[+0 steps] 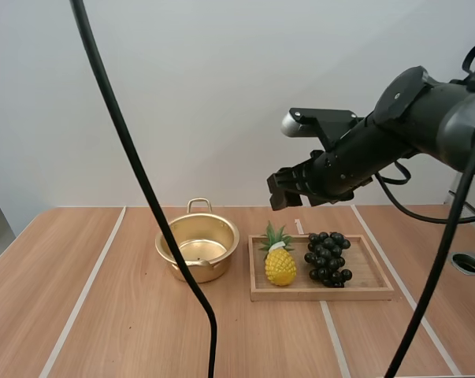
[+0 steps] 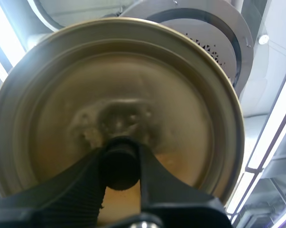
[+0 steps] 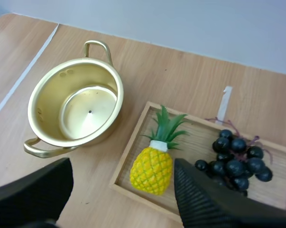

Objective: Open the pot, put the pineapple inside, and close it

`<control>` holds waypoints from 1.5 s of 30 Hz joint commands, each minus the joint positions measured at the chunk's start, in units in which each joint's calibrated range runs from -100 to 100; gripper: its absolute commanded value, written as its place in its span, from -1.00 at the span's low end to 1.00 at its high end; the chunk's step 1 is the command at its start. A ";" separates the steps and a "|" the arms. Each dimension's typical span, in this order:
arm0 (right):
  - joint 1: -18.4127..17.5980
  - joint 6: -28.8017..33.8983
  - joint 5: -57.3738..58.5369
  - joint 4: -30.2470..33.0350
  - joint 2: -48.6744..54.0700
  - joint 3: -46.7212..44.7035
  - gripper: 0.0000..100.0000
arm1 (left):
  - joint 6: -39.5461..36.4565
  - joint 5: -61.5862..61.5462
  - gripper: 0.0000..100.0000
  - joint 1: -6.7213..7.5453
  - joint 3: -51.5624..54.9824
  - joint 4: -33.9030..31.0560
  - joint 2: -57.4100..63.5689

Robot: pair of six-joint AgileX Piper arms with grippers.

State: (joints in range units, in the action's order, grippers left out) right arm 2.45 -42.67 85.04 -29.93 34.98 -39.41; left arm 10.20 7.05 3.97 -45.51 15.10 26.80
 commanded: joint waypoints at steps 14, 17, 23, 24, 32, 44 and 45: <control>-0.04 -0.89 -4.03 -0.64 -17.89 -0.05 1.00 | -0.51 1.27 -1.00 0.10 0.03 0.50 -0.03; -0.04 -0.89 -4.92 1.42 -18.81 -0.05 1.00 | -0.51 1.27 -1.00 0.10 0.03 -0.43 0.02; -0.04 -1.11 -4.56 2.83 -21.67 -0.15 1.00 | -0.51 1.12 -1.00 0.10 0.03 -0.40 0.02; -0.04 -1.57 -4.56 2.75 -22.30 -0.20 1.00 | -0.51 1.12 -1.00 0.10 0.03 -0.40 0.02; -0.83 -2.41 -4.56 2.45 -26.44 -0.20 1.00 | -0.51 1.12 -1.00 0.10 0.03 -0.40 0.02; -7.04 0.91 -13.05 8.04 -30.78 -0.31 1.00 | -0.51 0.94 -1.00 0.10 0.03 -0.52 0.02; -7.19 1.83 -13.72 9.51 -31.30 -0.31 1.00 | -0.51 0.93 -1.00 0.10 0.03 -0.67 0.02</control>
State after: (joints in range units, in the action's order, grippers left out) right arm -3.56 -43.87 74.52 -26.10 5.30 -39.54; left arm 10.07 7.51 3.97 -45.51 14.74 26.89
